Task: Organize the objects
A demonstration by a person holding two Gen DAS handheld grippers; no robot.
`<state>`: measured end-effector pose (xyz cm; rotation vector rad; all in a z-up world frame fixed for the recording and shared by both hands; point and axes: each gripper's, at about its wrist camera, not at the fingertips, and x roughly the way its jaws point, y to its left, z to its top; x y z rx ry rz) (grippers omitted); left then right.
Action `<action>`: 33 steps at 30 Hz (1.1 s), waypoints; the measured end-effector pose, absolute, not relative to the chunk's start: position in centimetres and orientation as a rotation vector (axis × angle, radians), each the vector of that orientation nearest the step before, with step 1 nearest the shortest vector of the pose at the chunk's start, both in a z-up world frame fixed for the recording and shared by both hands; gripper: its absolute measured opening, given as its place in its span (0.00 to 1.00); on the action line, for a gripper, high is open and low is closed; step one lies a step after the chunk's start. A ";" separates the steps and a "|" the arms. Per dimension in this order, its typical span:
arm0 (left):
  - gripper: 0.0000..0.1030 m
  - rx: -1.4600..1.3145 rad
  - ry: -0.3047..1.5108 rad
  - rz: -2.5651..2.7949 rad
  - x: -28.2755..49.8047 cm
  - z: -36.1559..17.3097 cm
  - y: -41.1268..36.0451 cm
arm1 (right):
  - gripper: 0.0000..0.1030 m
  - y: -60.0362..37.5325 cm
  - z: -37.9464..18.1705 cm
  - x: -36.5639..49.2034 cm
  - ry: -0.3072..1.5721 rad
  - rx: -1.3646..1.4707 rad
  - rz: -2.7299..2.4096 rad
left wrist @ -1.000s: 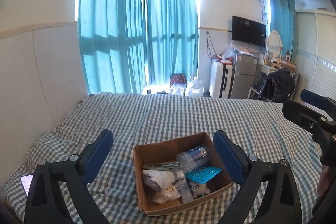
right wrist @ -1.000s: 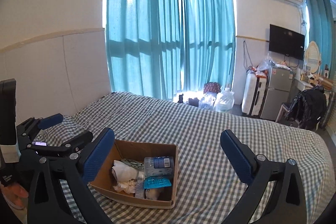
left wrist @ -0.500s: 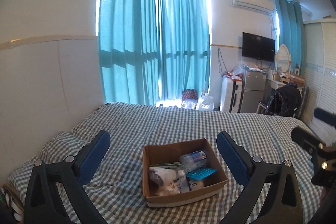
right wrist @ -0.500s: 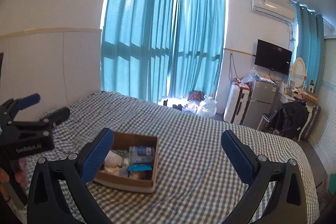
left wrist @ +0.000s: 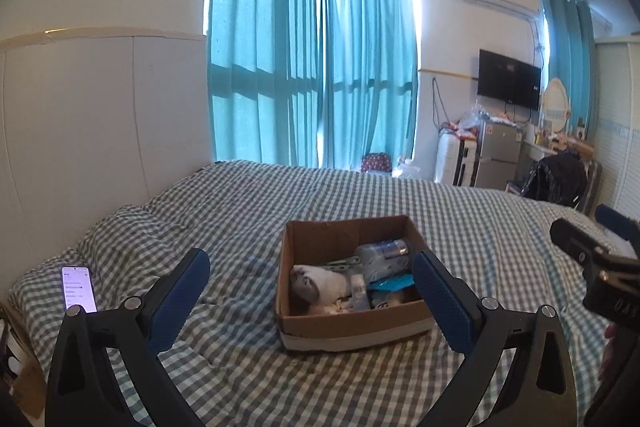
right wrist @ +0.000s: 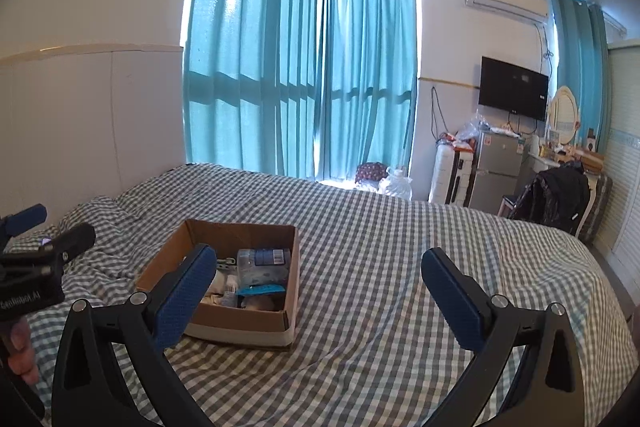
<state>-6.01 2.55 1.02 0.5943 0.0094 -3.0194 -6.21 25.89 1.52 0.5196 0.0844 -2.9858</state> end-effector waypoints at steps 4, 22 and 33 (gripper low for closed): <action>1.00 0.623 -0.007 -3.023 -6.0 0.2 2.9 | 1.00 26.1 1.0 -6.4 0.080 0.552 -2.985; 1.00 0.677 -0.020 -3.013 -6.1 -0.4 3.6 | 1.00 25.4 0.6 -6.4 0.080 0.592 -2.958; 1.00 0.683 -0.074 -3.004 -5.9 -0.5 4.1 | 1.00 25.5 0.3 -6.4 0.069 0.610 -2.964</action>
